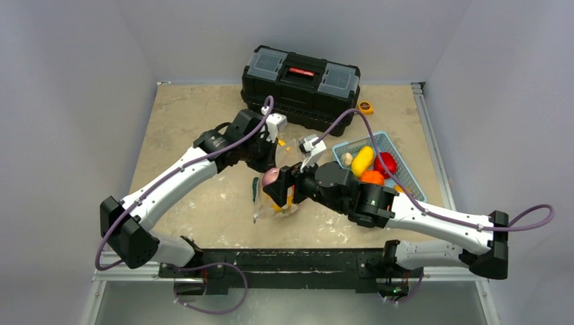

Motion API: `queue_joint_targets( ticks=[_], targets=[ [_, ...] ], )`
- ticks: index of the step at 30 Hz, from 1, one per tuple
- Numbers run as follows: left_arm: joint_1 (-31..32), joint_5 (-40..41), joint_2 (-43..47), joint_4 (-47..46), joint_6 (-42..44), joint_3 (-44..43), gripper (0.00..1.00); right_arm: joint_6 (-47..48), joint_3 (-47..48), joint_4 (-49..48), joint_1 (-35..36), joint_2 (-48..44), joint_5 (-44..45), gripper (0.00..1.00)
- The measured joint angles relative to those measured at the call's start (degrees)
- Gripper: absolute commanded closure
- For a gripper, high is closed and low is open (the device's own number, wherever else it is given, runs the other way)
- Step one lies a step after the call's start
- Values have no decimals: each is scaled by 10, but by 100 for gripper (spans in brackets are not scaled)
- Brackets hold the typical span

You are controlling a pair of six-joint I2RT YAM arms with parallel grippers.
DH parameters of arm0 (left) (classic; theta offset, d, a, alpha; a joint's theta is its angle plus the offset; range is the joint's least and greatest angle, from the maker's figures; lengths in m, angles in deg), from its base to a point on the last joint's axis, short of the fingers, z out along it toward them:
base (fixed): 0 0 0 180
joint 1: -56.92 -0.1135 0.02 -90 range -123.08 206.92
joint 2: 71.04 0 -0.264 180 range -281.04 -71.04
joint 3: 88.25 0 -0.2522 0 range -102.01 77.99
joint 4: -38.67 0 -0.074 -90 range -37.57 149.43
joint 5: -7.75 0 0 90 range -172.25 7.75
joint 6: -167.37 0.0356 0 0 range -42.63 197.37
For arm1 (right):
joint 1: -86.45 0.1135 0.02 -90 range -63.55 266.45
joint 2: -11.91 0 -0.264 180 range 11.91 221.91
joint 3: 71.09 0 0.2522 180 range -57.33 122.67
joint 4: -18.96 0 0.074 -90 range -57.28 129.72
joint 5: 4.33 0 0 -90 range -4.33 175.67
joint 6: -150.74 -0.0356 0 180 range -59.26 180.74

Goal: Place the food in the zip-top bag and seal the zipper
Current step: Place the fake vegetable in the zipper food storage bag.

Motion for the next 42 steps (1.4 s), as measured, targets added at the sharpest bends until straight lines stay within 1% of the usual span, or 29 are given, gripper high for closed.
queue_joint_targets(
  ticks=[6, 10, 17, 19, 23, 26, 32, 33, 34, 37, 39, 42],
  targets=[
    [-11, 6, -2, -6, 0, 0, 100, -5, 15, 3, 10, 24, 49, 100],
    [-14, 21, -2, -16, 0, 0, 100, -38, 50, 40, 19, 53, 95, 100],
    [-14, 27, -2, -34, -1, 0, 100, -83, 52, 56, 25, 55, 125, 100],
    [-14, 20, -2, -38, -3, 0, 100, -87, 41, 59, 25, 45, 136, 100],
    [-2, -10, 6, -23, -5, 0, 100, -88, -11, 97, 0, 24, 196, 100],
    [3, -23, 9, -20, -5, 0, 100, -89, -24, 120, -6, 24, 219, 100],
    [2, -41, 10, -19, -5, 0, 100, -90, -21, 126, -4, 26, 220, 100],
    [2, -46, 10, -19, -5, 0, 100, -89, -19, 124, -4, 26, 214, 98],
    [2, -50, 10, -19, -5, 0, 100, -87, -18, 117, -4, 26, 203, 92],
    [2, -62, 10, -19, -5, 0, 100, -70, -11, 86, -4, 27, 167, 86],
    [2, -70, 10, -19, -6, 0, 100, -50, 5, 76, -4, 38, 159, 85],
    [-4, -67, 10, -21, -5, 1, 100, -28, 33, 87, -3, 67, 173, 87]
  ],
)
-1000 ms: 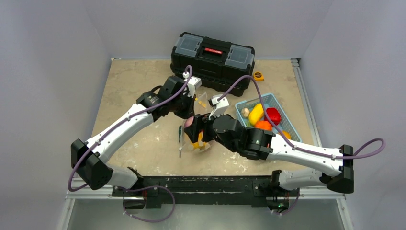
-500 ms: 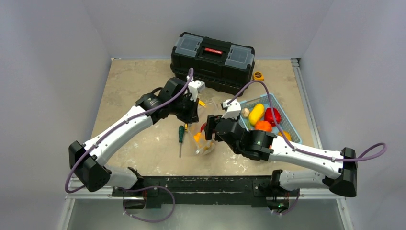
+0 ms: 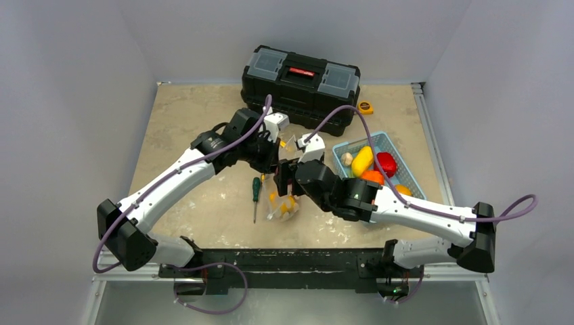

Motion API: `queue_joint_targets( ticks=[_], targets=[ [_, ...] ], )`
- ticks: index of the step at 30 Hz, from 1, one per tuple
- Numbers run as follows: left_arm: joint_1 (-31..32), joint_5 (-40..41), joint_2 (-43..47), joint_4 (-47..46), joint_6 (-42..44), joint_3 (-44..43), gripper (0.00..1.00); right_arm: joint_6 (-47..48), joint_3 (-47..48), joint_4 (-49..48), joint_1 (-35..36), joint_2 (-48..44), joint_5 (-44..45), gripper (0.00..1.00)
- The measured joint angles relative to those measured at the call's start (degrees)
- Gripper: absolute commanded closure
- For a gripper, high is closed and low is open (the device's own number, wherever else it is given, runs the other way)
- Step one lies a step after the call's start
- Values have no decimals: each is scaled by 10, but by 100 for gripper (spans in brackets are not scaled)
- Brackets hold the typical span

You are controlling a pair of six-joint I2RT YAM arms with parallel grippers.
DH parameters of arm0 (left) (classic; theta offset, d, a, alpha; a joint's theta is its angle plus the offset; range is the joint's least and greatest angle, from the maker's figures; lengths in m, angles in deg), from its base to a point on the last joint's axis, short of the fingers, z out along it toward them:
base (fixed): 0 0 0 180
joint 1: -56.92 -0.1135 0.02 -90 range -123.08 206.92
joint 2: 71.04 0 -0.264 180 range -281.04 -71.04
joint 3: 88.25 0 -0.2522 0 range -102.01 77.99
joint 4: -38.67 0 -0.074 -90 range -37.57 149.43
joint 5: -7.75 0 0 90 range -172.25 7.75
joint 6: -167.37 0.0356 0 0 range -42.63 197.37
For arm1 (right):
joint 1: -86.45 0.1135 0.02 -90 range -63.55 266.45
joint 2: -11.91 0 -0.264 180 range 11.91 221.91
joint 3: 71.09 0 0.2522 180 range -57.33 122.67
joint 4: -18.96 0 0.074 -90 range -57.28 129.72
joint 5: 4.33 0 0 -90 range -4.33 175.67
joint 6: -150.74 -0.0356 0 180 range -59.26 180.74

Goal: Place the food in the zip-top bag and seal the zipper
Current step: Place the fake vegetable in the zipper food storage bag.

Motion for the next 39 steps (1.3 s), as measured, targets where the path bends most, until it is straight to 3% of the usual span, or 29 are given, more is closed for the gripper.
queue_joint_targets(
  ticks=[6, 10, 20, 23, 25, 31, 33, 36, 39],
  targets=[
    [-5, 0, 1, -2, 0, 3, 100, 75, -54, -47, 0, -11, -15, 87],
    [0, -30, 3, -8, 0, 3, 100, 100, -86, -52, 0, -18, -15, 94],
    [3, -45, 5, -19, -1, 3, 100, 20, 5, 133, 0, 73, 113, 92],
    [3, -45, 5, -19, -1, 3, 100, 40, -19, 78, -1, 33, 57, 82],
    [3, -46, 5, -19, -1, 3, 100, 60, -59, 4, -1, -17, 4, 80],
    [-5, -35, 8, -17, 1, 3, 100, 123, -111, -106, -17, -42, -105, 82],
    [-6, -39, 8, -23, 0, 3, 100, 141, -118, -140, -19, -22, -131, 91],
    [-1, -53, 8, -28, 0, 3, 100, 149, -107, -152, -17, 16, -114, 93],
    [2, -47, 8, -30, 5, 3, 100, 115, -61, -91, -16, 64, -20, 93]
  ],
)
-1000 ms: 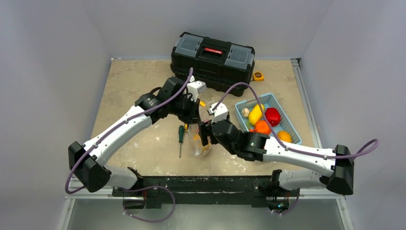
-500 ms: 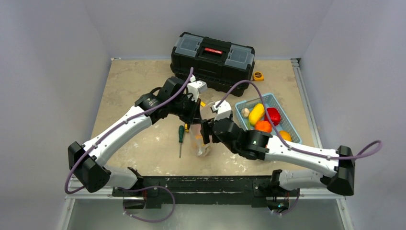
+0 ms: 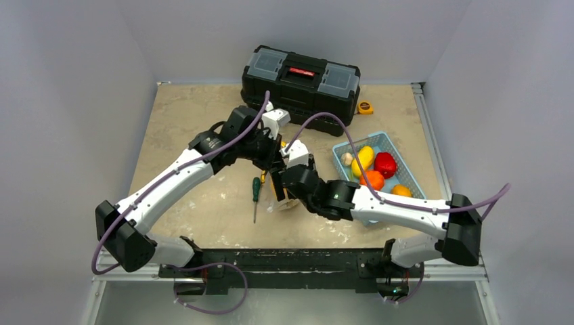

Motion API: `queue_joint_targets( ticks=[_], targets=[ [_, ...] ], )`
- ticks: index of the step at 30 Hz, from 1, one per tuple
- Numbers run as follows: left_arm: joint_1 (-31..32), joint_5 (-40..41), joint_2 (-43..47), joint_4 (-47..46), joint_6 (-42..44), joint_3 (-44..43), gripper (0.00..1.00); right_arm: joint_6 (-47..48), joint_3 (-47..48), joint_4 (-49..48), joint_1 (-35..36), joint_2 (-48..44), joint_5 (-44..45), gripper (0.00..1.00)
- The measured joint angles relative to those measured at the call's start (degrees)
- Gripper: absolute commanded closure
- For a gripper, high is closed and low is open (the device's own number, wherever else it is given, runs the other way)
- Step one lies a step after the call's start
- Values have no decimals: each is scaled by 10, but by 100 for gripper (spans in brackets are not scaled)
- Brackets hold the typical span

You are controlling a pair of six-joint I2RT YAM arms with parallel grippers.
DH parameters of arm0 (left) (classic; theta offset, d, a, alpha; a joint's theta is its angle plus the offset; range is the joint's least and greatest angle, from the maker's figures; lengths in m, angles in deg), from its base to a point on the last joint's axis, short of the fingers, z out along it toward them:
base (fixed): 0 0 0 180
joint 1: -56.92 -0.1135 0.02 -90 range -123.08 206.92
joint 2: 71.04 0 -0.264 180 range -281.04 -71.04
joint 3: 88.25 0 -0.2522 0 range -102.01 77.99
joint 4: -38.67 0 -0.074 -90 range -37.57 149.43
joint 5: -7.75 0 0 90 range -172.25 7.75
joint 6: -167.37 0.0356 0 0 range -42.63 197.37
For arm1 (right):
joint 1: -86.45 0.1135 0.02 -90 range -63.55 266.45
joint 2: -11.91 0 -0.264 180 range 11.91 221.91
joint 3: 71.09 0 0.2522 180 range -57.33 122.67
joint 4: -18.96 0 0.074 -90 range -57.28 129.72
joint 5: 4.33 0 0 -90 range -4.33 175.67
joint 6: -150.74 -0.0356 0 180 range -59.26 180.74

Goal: Place the food in the zip-top bag and seal the zipper
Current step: Place the fake vegetable in the zipper food storage bag.

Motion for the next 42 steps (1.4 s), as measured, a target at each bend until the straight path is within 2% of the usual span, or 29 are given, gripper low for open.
queue_joint_targets(
  ticks=[4, 7, 10, 14, 18, 21, 31, 35, 42],
  targets=[
    [-10, 35, -2, -22, -6, 0, 100, -94, 81, 142, 21, 42, 114, 91],
    [-3, 35, -1, -10, -6, 0, 100, -129, 76, 158, 21, 30, 148, 83],
    [3, 36, -1, -1, -5, 0, 100, -114, 21, 94, 14, -24, 122, 80],
    [3, 46, 0, 10, -5, 0, 100, -78, -40, -1, 11, -98, 42, 79],
    [-2, 62, 4, 20, -3, 0, 100, -46, -62, -54, 8, -115, -16, 74],
    [-3, 71, 5, 23, 0, 0, 100, -33, -63, -73, 8, -112, -48, 74],
    [1, 56, 5, 23, -1, 0, 100, 49, -18, -43, 20, -42, -129, 70],
    [1, 17, 0, 15, -1, 0, 100, 92, -17, -49, 21, -42, -129, 68],
    [-1, -30, -41, 11, 0, -10, 100, 150, 56, 23, 50, -1, -116, 63]
  ],
)
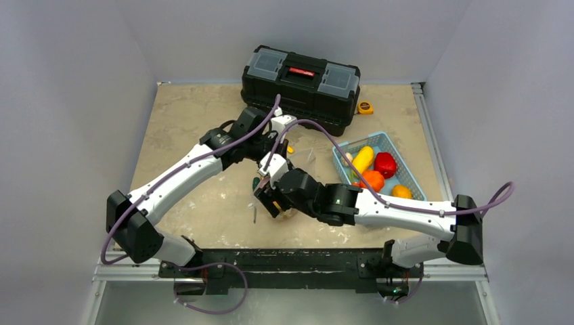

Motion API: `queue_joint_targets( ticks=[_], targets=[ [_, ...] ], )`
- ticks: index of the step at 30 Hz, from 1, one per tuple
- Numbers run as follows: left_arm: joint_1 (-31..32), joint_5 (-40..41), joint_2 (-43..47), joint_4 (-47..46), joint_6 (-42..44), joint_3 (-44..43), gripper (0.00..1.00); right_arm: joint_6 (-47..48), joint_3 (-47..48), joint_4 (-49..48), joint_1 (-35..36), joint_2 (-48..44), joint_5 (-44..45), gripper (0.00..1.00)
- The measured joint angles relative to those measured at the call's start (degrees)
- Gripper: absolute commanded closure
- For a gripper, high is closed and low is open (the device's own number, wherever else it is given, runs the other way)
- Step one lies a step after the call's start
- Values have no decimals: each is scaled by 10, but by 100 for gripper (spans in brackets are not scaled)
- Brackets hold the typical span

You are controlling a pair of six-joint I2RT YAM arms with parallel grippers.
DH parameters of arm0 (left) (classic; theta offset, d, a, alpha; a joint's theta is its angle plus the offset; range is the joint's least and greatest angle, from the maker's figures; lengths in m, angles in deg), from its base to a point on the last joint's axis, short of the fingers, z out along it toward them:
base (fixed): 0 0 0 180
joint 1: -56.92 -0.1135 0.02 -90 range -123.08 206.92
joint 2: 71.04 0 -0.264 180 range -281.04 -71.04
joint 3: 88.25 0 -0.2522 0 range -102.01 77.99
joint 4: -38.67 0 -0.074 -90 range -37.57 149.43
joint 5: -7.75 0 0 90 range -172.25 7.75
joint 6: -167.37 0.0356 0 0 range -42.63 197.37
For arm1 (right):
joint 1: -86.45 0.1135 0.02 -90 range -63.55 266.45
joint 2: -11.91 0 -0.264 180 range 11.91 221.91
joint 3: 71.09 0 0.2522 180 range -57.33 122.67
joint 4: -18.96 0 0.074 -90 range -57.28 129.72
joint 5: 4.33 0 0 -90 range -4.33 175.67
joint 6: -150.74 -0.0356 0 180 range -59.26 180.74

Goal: Place the food in the zip-top bag and seal the zipper
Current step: Place the fake vegetable in the zipper food storage bag.

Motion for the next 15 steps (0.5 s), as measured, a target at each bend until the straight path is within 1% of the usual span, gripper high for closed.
queue_joint_targets(
  ticks=[2, 5, 7, 13, 15],
  targets=[
    [-2, -6, -7, 0, 0, -3, 100, 2, 17, 24, 7, 12, 28, 59],
    [-2, -8, -10, -5, 0, -5, 100, 0, 21, 47, 8, 23, 77, 58],
    [-2, -8, -10, -11, 0, -7, 100, -5, 21, 60, 8, 29, 108, 55],
    [-1, -24, -15, -27, 0, -11, 100, -29, 3, 56, 8, 22, 155, 26],
    [-1, -30, -17, -29, -1, -12, 100, -42, 2, 56, 8, 19, 159, 20]
  ],
)
